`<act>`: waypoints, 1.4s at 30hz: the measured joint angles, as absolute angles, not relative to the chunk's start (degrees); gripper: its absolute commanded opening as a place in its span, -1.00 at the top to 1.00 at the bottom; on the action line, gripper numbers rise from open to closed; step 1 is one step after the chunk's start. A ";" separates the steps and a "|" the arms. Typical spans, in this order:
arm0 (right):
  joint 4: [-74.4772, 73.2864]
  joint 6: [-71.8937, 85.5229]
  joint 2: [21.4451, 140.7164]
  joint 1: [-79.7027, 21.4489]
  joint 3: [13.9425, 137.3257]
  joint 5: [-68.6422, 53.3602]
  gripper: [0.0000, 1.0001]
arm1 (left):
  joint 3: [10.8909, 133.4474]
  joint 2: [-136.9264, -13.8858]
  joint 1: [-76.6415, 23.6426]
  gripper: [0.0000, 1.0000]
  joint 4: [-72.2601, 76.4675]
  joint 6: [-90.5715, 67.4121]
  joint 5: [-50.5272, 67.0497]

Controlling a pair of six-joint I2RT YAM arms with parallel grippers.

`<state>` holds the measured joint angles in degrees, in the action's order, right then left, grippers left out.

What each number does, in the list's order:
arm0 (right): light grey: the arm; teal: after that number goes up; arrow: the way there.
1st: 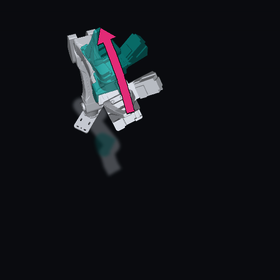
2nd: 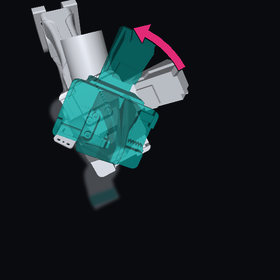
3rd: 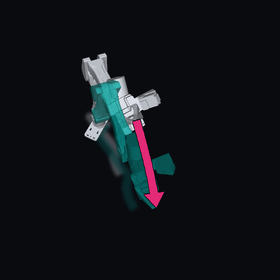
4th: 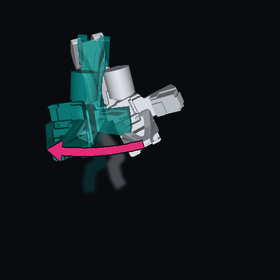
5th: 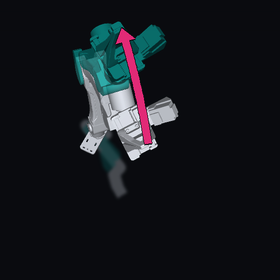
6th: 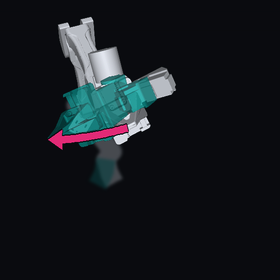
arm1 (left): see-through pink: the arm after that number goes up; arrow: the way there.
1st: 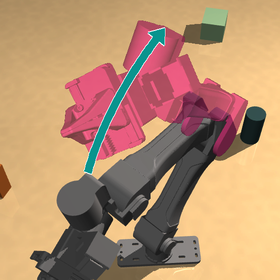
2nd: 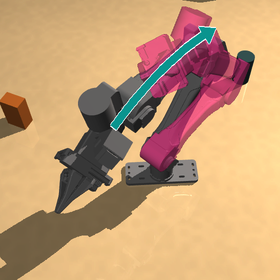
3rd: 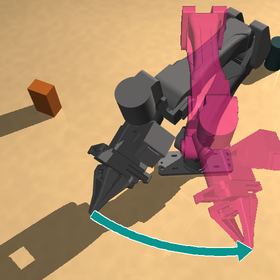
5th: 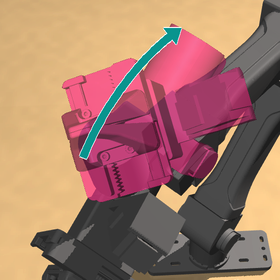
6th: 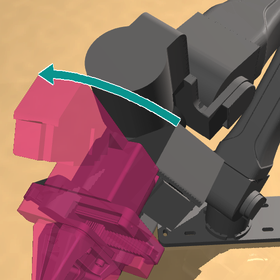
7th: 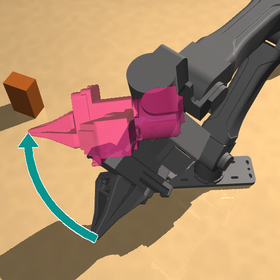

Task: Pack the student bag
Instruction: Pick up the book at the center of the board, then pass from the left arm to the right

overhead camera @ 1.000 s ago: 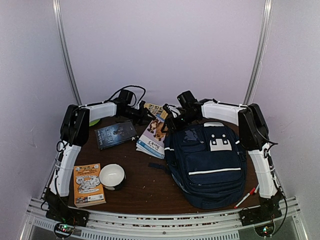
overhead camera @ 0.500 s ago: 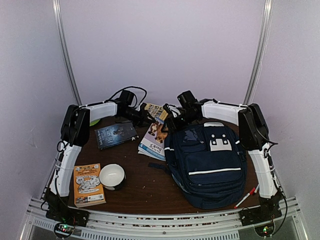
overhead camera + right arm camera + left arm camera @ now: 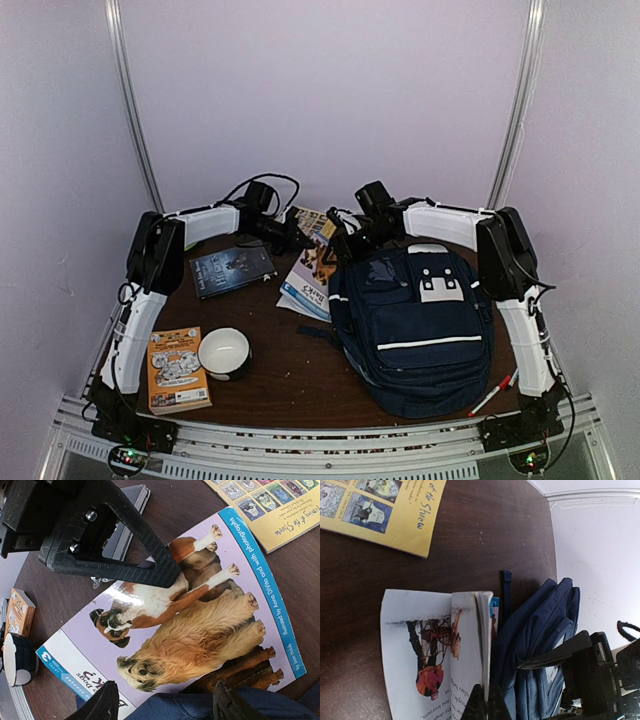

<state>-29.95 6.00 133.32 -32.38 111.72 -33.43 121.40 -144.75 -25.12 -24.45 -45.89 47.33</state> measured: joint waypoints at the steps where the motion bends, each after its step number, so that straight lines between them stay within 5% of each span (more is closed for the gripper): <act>1: -29.95 5.98 133.32 -32.38 111.72 -33.45 -0.29 | 121.40 -144.70 -25.12 1.00 -24.62 -45.54 47.05; 5: -29.74 5.19 132.70 -32.32 110.91 -33.80 -0.14 | 118.39 -142.04 -25.04 1.00 -26.13 -43.79 43.51; 12: -31.42 3.05 122.26 -30.41 104.33 -38.22 -0.62 | 105.16 -123.48 -24.60 1.00 -29.17 -41.89 37.47; 24: -20.95 6.90 89.78 -27.53 84.36 -43.68 -0.94 | 84.86 -94.43 -27.14 1.00 -14.94 -43.83 34.39; 42: 1.10 29.78 88.18 -28.56 71.79 -51.66 -0.25 | 75.31 -87.22 -38.50 1.00 10.92 -51.79 29.39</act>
<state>1.10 29.78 88.18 -28.56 71.79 -51.66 75.31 -87.22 -38.50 10.92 -51.79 29.39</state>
